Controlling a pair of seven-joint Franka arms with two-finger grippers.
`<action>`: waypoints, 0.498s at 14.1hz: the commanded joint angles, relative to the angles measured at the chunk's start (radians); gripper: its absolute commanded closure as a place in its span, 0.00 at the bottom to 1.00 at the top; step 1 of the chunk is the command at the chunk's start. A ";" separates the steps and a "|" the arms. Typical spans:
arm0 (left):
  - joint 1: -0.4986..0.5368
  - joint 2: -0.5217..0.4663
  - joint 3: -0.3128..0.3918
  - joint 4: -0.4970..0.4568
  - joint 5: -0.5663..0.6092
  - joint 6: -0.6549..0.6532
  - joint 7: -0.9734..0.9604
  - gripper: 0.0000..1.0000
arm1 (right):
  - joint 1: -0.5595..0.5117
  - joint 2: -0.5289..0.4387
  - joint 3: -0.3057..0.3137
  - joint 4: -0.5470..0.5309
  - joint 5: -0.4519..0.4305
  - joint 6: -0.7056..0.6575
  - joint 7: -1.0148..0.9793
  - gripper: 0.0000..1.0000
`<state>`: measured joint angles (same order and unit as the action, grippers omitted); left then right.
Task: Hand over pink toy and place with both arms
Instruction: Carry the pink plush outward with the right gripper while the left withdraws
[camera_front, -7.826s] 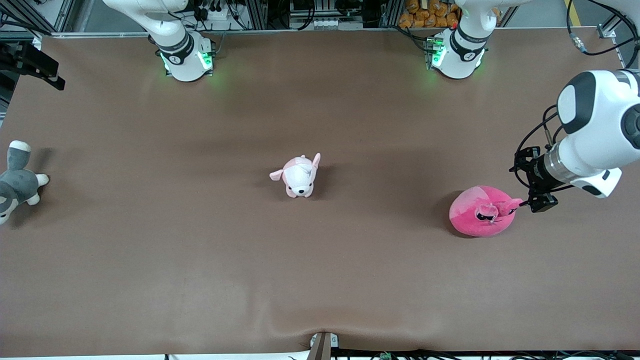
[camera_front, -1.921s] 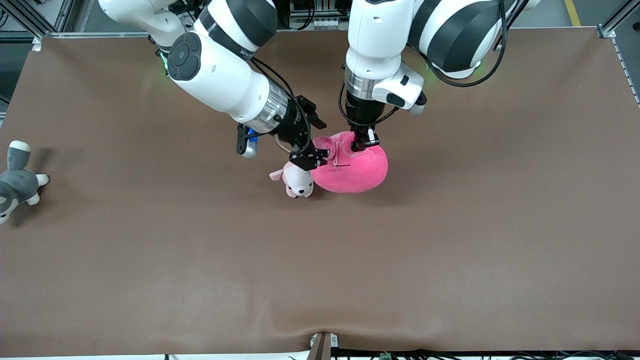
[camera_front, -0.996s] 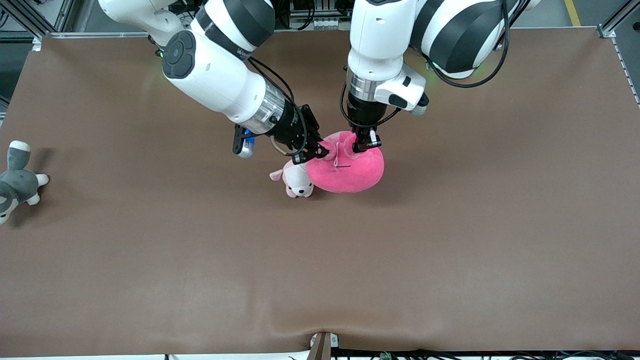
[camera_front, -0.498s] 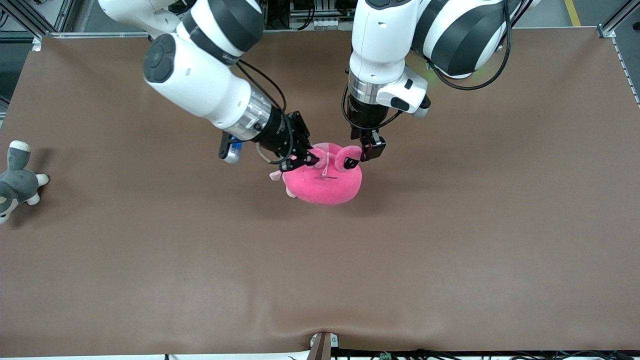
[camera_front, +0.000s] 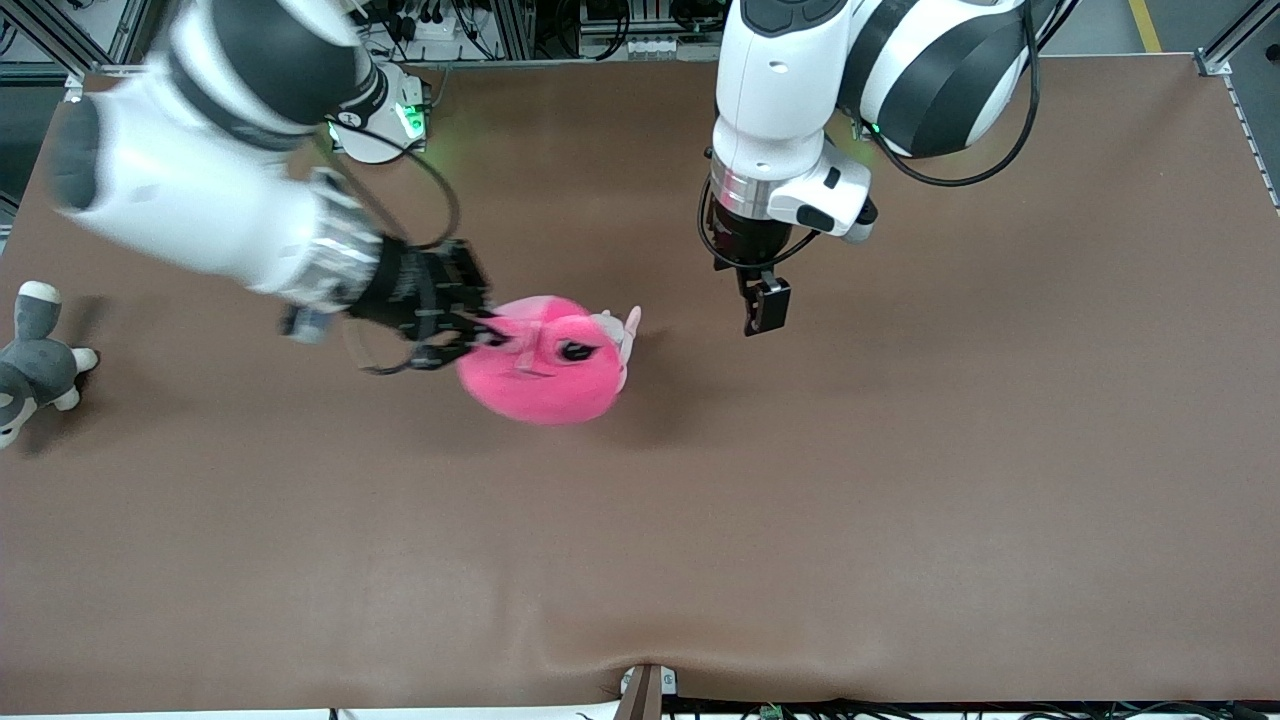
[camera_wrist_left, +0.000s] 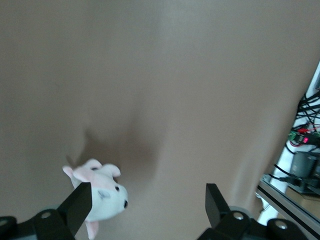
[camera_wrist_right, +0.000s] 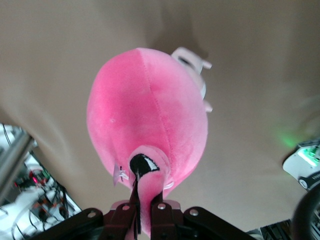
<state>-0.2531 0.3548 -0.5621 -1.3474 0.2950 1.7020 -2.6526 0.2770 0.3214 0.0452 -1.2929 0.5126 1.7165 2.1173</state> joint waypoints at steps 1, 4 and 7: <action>0.024 -0.011 -0.004 0.019 0.007 -0.068 0.115 0.00 | -0.160 -0.021 0.021 0.024 0.059 -0.125 -0.011 1.00; 0.089 -0.040 -0.007 -0.002 -0.016 -0.102 0.257 0.00 | -0.280 -0.021 0.019 0.034 0.067 -0.243 -0.130 1.00; 0.165 -0.068 -0.013 -0.030 -0.051 -0.130 0.403 0.00 | -0.410 -0.010 0.016 0.005 0.054 -0.382 -0.522 1.00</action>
<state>-0.1380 0.3306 -0.5626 -1.3426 0.2777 1.5925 -2.3339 -0.0614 0.3085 0.0433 -1.2679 0.5622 1.3955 1.7960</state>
